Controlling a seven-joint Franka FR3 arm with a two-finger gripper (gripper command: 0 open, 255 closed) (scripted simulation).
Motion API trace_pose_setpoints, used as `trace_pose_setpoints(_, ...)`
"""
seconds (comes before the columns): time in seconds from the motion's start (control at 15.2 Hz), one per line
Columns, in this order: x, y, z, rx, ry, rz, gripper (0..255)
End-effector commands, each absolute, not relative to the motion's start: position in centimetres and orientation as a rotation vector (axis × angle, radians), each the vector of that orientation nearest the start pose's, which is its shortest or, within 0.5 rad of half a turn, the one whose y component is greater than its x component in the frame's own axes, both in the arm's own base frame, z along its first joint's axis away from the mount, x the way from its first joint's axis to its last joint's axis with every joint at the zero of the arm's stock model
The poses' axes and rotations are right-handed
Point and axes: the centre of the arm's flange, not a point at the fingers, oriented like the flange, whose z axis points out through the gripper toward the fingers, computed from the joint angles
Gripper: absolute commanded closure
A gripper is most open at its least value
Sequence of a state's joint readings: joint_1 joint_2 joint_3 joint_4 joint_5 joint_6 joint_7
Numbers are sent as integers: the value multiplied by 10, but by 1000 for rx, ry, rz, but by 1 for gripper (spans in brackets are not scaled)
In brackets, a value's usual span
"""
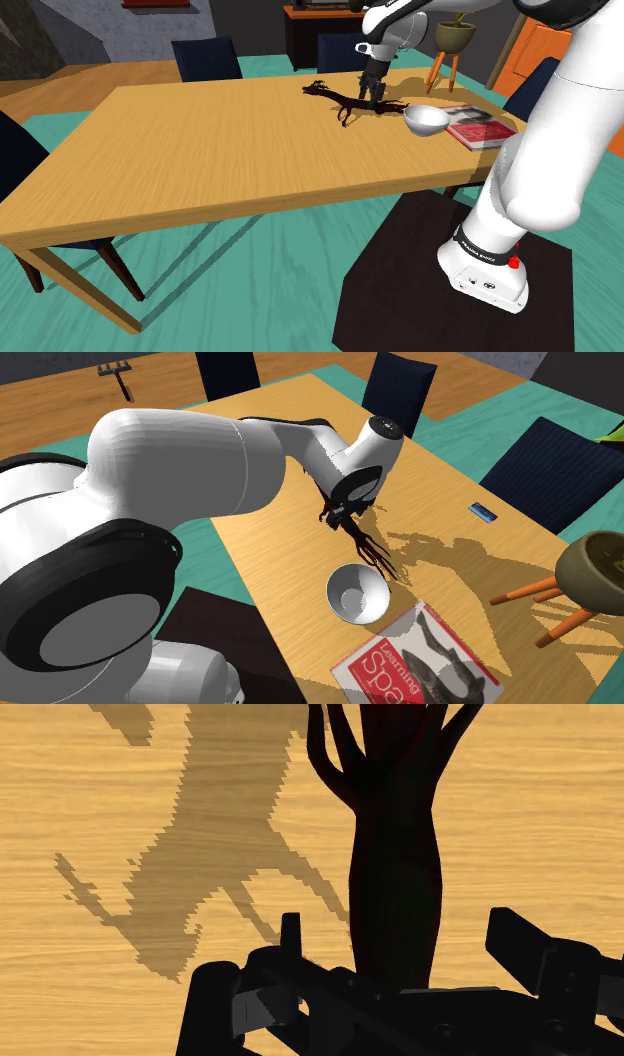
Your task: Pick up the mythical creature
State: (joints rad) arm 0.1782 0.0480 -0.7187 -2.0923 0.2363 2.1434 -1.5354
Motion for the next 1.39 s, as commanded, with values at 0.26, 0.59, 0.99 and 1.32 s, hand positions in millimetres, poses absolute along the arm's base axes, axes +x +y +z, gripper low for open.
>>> trace_pose_setpoints(0.26, 481, -274, 403, -2778, -1289, -236, 255)
trace_pose_setpoints(0.59, 481, -274, 403, -2778, -1289, -236, 255)
trace_pose_setpoints(0.99, 482, -274, 430, -2778, -1289, -236, 255)
trace_pose_setpoints(1.32, 482, -274, 456, -2778, -1289, -236, 255)
